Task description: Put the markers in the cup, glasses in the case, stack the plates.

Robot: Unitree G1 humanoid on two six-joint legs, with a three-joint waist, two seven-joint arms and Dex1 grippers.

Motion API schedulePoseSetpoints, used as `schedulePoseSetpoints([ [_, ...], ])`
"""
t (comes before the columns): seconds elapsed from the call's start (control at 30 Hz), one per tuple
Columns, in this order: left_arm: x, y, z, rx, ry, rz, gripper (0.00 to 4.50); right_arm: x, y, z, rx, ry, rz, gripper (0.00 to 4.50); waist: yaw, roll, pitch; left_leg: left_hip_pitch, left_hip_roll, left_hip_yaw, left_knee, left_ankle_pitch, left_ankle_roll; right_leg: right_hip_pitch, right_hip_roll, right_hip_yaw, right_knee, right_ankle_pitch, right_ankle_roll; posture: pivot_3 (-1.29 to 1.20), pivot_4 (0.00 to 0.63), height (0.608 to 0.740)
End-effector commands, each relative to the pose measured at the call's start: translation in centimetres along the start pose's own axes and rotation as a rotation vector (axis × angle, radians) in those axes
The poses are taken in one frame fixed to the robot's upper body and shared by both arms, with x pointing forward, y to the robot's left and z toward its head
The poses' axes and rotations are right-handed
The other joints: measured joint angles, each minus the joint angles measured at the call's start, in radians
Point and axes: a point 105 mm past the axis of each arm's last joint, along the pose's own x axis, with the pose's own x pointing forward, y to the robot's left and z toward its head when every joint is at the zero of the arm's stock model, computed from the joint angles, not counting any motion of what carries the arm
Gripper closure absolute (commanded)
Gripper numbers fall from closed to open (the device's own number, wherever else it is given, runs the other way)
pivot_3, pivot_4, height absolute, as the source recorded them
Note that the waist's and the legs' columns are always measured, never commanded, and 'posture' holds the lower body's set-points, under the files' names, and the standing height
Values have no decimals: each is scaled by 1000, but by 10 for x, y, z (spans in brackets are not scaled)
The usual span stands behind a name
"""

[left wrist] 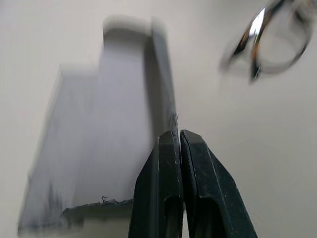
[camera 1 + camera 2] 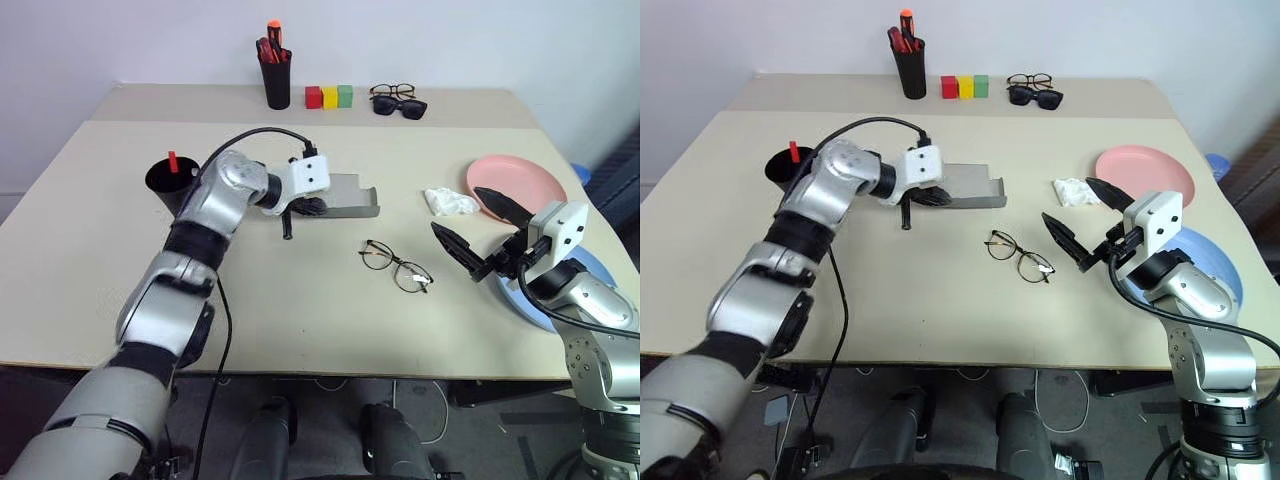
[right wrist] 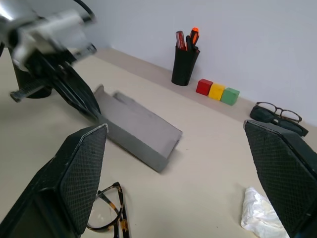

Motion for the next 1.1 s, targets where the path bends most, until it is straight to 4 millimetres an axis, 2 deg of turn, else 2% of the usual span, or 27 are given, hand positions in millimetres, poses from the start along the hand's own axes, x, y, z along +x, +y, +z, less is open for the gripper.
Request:
schedulePoseSetpoints([
  [0.03,-20,-12,12,11,-44,-29,4399,0,0,9,-24,-36,0,0,-2,0,0,0,0,0,0,0,0,0,0,0,0,0,0,0,150,740],
  [0.2,-48,-45,-2,-31,5,-113,4399,-3,-1,8,-24,-28,-5,0,-15,0,0,1,0,0,0,0,0,0,0,0,1,-2,-4,0,150,740],
  [0.37,-63,-71,-7,-31,34,-169,4399,-6,0,7,-22,-24,-10,0,-18,0,0,1,0,0,0,0,0,1,0,0,1,-2,-4,0,150,740],
  [0.73,-81,-80,-29,-40,140,-154,4399,-9,1,5,-20,-18,-24,0,-20,1,0,2,1,0,0,0,0,1,0,0,1,-2,-5,0,150,740],
  [1.1,-89,-132,-32,-48,121,-340,4399,-12,1,5,-22,-14,-26,0,-17,1,0,2,1,0,-1,0,0,1,0,0,0,-3,-7,0,150,740],
])
